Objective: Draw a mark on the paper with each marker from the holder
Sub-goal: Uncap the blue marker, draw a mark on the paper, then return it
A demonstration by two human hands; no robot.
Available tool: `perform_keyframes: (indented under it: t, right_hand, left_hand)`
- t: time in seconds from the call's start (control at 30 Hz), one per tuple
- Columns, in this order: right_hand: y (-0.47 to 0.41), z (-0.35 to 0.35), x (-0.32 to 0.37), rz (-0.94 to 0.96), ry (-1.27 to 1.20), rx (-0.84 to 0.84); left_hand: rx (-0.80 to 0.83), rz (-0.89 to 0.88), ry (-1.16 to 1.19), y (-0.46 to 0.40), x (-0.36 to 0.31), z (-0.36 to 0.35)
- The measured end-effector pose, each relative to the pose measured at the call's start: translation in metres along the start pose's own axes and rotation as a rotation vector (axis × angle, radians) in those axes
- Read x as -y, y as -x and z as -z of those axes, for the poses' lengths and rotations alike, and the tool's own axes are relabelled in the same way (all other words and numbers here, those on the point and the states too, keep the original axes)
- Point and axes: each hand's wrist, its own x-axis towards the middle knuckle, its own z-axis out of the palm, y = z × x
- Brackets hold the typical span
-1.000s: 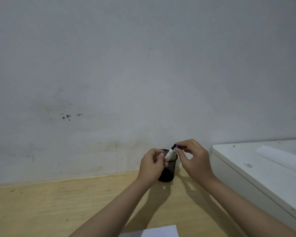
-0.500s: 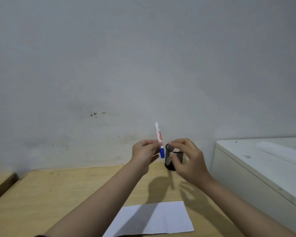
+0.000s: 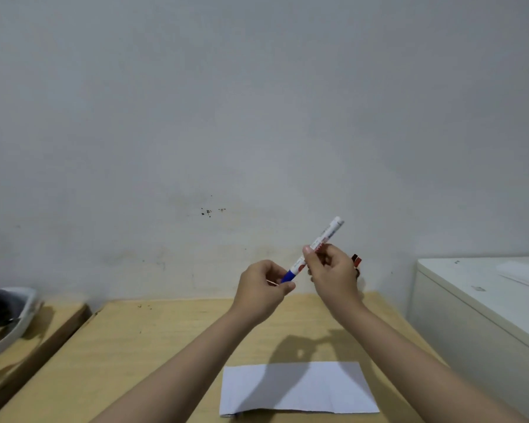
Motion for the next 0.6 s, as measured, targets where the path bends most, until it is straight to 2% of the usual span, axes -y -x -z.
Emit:
perform_keyframes:
  t: [0.17,0.27,0.33,0.47,0.6]
  right_hand:
    - [0.005,0.000,0.002,-0.085,0.081,0.105]
    - [0.005,0.001,0.003,-0.114,0.077,0.111]
    - [0.006,0.003,0.004,-0.118,0.062,0.115]
    - [0.000,0.012,0.009,-0.138,-0.053,0.070]
    - [-0.002,0.022,0.001,-0.180,-0.112,0.038]
  left_hand:
    - [-0.002,-0.119,-0.085,0.011,-0.005,0.000]
    - [-0.018,-0.298,-0.305,0.015,-0.004,-0.001]
    - [-0.002,-0.349,-0.378,0.014,-0.003,-0.002]
    - [0.060,-0.224,-0.306,0.012,0.009,0.004]
    - [0.049,-0.074,-0.281,0.007,0.029,0.013]
